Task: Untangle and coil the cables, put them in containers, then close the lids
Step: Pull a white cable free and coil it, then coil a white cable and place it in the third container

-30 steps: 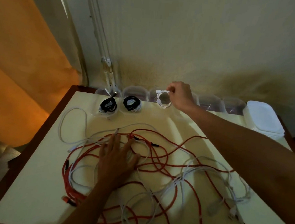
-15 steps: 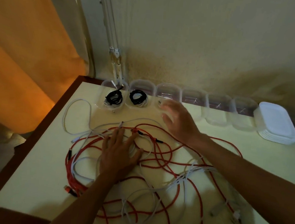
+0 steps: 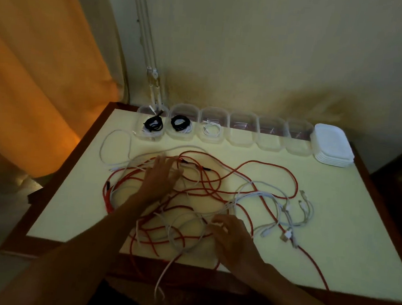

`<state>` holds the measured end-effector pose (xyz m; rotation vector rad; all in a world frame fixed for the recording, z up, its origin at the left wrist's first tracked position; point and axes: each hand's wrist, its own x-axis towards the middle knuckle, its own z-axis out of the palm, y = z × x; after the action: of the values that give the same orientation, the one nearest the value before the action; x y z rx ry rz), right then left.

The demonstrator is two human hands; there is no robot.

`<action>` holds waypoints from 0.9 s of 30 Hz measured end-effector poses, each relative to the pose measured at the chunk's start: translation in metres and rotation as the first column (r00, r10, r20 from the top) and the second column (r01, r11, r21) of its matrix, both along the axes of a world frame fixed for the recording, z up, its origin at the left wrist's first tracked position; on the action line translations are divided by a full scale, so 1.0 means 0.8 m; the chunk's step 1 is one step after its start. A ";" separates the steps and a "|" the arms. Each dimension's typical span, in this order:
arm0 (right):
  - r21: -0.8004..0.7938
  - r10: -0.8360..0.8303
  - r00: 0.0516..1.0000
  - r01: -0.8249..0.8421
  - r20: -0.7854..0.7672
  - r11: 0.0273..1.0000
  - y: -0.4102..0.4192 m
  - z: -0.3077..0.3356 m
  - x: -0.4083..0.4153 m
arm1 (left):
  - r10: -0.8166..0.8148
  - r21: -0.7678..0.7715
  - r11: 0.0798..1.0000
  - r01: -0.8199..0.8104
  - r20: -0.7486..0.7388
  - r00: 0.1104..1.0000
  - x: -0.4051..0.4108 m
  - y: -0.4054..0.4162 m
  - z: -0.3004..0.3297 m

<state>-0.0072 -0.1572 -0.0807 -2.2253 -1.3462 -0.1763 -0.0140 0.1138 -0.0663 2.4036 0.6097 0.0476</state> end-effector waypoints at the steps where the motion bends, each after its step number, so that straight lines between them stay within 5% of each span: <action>1: -0.048 0.044 0.999 -0.043 0.015 0.998 0.002 0.000 -0.003 | -0.014 0.001 1.000 0.014 0.066 0.998 -0.010 -0.007 0.007; 5: -0.270 0.118 0.992 -0.123 -0.033 0.955 0.010 0.002 0.007 | -0.047 -0.023 0.998 0.054 0.220 0.974 -0.060 -0.060 0.032; 10: -0.449 0.123 0.991 -0.131 -0.048 0.884 0.018 0.031 0.014 | -0.067 0.171 0.985 -0.001 0.392 0.917 -0.129 -0.116 0.030; 16: -0.479 0.026 0.996 -0.063 -0.084 0.876 0.003 0.048 0.000 | 0.196 0.023 0.978 -0.206 0.230 0.953 -0.167 -0.140 0.019; 23: -0.572 0.125 0.990 -0.136 -0.059 0.809 -0.032 0.043 -0.024 | 0.054 0.222 0.974 -0.038 -0.064 0.996 -0.207 -0.158 0.003; 27: -0.487 0.067 0.997 -0.073 -0.030 0.871 -0.031 0.035 -0.036 | 0.061 0.109 0.991 -0.074 0.118 0.991 -0.207 -0.164 -0.002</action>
<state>-0.0363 -0.1818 -0.0526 -2.5677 -1.5992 0.2342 -0.1796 -0.0171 -0.0681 2.4685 0.6507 0.2541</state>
